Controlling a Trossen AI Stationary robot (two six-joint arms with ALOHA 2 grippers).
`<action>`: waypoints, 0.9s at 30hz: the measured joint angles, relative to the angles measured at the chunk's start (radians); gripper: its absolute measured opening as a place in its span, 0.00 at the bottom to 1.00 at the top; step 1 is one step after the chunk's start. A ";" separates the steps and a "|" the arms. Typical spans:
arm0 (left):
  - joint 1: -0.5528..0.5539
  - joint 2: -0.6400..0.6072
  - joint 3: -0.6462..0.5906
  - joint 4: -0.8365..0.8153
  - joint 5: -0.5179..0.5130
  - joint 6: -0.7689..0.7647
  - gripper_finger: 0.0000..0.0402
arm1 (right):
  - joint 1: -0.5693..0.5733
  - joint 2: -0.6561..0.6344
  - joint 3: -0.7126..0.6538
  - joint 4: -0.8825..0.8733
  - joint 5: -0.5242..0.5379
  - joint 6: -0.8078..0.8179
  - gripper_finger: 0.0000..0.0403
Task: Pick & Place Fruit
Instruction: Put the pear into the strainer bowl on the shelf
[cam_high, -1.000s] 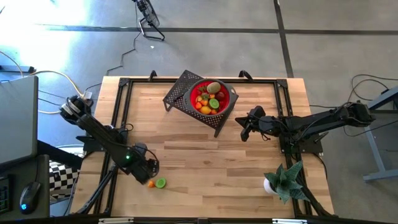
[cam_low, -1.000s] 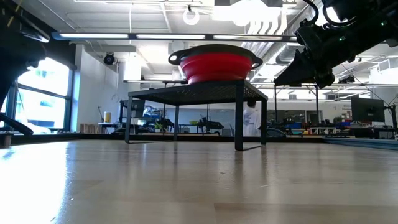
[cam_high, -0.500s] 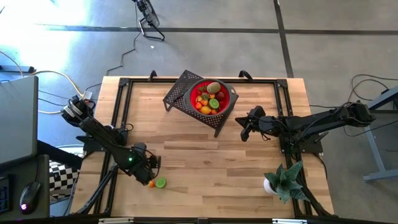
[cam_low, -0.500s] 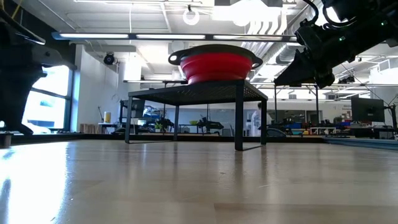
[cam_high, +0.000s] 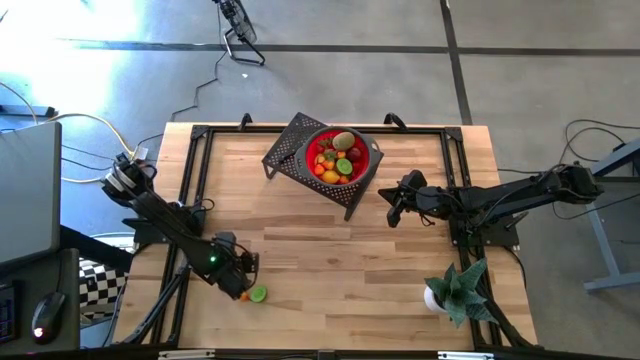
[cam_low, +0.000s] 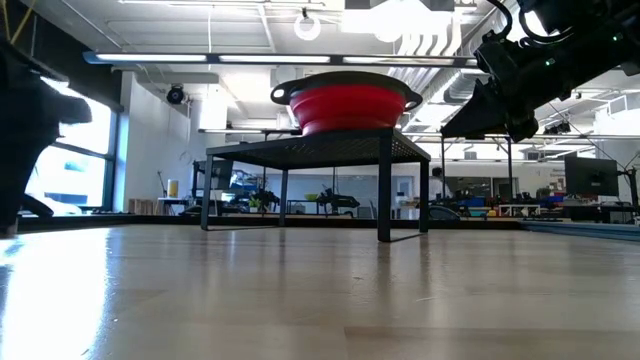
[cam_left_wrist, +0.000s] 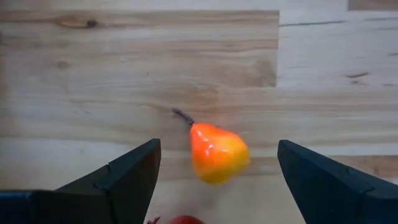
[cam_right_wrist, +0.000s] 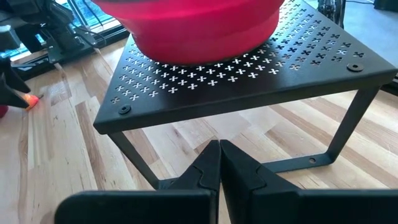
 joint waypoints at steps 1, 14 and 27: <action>0.000 0.015 0.000 0.010 0.001 0.000 0.79 | 0.000 0.000 0.000 0.000 0.000 0.000 0.01; 0.000 0.065 0.000 0.038 0.004 -0.002 0.79 | 0.000 0.000 0.000 0.001 0.000 0.000 0.01; 0.000 0.065 0.000 0.039 0.004 -0.001 0.63 | 0.000 0.000 0.000 0.001 0.000 0.000 0.01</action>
